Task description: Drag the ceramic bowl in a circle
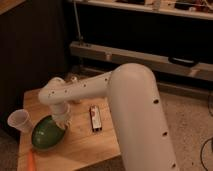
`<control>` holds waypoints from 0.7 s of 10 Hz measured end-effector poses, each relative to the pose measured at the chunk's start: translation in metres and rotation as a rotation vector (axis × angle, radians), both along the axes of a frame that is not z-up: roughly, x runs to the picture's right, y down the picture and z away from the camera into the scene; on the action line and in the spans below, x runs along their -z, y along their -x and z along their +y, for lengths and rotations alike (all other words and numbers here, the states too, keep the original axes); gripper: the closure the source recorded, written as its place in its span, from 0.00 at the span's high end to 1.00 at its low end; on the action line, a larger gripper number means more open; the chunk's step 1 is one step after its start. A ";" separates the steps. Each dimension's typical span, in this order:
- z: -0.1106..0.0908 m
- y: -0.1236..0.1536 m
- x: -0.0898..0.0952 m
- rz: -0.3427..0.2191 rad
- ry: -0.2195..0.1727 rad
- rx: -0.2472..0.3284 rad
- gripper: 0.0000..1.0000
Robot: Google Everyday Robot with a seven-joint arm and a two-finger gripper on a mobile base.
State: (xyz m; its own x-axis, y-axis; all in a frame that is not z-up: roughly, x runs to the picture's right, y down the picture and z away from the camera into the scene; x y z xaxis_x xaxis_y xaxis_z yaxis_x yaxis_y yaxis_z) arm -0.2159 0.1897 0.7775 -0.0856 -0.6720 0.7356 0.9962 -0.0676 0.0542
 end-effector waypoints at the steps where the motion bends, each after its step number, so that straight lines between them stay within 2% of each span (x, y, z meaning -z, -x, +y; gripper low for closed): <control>1: -0.008 -0.002 -0.007 0.008 -0.006 -0.005 0.14; 2: -0.025 -0.006 -0.021 0.025 -0.024 -0.016 0.14; 4: -0.043 -0.017 -0.039 0.061 -0.030 -0.029 0.14; 6: -0.056 -0.039 -0.062 0.123 -0.030 -0.054 0.14; 7: -0.057 -0.052 -0.066 0.150 -0.030 -0.065 0.14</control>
